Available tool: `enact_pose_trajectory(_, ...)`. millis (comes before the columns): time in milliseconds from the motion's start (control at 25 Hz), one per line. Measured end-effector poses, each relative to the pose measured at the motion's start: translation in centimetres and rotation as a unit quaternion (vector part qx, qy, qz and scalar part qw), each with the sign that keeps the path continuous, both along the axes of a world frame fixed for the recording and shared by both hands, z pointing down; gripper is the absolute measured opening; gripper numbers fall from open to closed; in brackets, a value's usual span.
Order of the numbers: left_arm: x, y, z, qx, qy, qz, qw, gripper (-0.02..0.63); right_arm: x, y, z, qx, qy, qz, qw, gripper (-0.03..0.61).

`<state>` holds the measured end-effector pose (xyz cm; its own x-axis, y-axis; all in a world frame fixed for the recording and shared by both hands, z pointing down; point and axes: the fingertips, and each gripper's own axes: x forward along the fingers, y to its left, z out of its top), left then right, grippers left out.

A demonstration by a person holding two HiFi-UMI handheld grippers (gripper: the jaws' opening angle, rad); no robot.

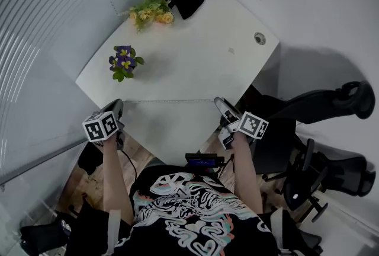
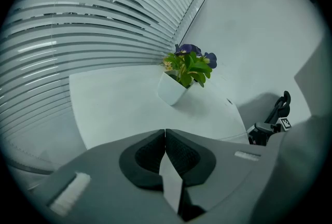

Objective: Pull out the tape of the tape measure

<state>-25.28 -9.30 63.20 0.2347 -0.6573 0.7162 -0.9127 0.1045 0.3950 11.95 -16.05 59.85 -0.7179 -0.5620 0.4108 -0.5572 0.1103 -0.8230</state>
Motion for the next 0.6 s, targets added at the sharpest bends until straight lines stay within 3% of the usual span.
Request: enact_pose_trajectory(600,0.4,-0.8,0.8,-0.013,-0.002,0.01,0.9999,0.005,0.0,-1.4,1.0,0.016,0.035,-0.024,0.999,0.216)
